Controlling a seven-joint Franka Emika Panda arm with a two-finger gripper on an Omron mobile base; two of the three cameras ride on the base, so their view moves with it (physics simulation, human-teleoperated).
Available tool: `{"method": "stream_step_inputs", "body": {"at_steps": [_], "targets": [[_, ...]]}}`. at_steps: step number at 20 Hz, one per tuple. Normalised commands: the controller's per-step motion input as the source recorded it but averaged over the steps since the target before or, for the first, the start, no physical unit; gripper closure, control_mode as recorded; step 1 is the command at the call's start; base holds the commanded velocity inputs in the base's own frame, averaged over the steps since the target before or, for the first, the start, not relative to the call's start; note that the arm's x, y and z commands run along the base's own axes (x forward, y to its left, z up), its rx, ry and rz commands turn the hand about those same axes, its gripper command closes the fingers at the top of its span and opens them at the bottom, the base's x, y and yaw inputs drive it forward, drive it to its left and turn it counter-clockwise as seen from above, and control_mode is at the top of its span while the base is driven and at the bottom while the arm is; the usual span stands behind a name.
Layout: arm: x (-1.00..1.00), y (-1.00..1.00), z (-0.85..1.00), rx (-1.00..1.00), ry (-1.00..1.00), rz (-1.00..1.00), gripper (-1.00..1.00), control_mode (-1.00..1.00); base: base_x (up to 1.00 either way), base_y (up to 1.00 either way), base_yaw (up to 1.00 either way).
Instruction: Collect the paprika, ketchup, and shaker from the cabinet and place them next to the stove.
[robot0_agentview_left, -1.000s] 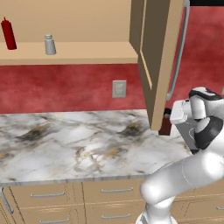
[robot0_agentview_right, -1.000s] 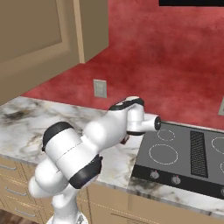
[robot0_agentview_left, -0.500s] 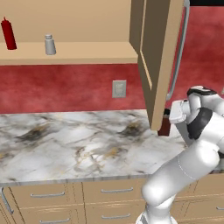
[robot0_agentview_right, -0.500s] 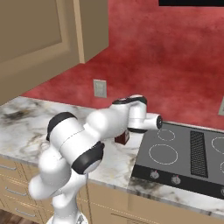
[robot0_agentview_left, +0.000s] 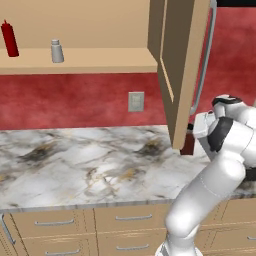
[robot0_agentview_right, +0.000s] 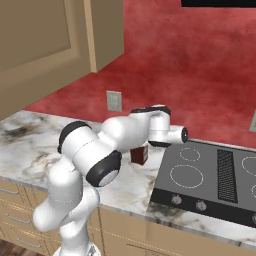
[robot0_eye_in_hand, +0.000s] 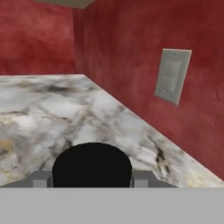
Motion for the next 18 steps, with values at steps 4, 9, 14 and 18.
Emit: {"method": "stream_step_inputs", "body": {"at_steps": [4,9,14,18], "targets": [[-0.21,0.00,-0.27,0.00,-0.02,0.00,1.00,-1.00,0.00,0.00,0.00],[-0.28,-0.01,-0.22,0.00,0.00,0.00,1.00,-1.00,0.00,0.00,0.00],[0.00,0.13,-0.07,0.00,0.00,0.00,-1.00,-1.00,0.00,0.00,0.00],[-0.03,0.08,0.00,0.00,0.00,0.00,-1.00,-1.00,0.00,0.00,0.00]]}}
